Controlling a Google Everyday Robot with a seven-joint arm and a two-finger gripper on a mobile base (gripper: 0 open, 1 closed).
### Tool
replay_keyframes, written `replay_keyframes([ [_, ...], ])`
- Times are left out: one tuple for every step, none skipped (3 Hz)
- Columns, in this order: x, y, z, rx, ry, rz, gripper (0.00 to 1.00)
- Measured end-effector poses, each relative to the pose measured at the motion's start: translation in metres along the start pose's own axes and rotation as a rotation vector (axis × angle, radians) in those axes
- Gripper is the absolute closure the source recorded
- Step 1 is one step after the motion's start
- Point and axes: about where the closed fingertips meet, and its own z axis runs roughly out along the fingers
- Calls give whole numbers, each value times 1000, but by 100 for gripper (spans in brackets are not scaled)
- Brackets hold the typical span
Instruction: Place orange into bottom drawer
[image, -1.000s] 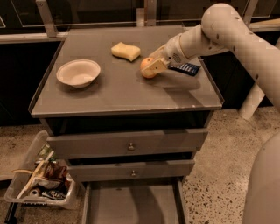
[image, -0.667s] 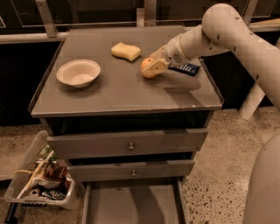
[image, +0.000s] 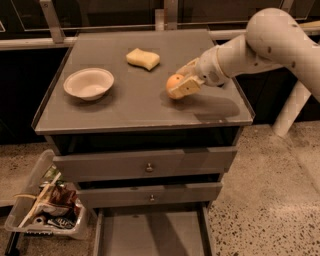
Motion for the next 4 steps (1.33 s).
replay_keyframes([
  [6, 27, -33, 19, -11, -16, 100],
  [16, 57, -65, 60, -34, -20, 100],
  [33, 88, -89, 106, -55, -10, 100],
  [54, 121, -102, 147, -70, 8, 100],
])
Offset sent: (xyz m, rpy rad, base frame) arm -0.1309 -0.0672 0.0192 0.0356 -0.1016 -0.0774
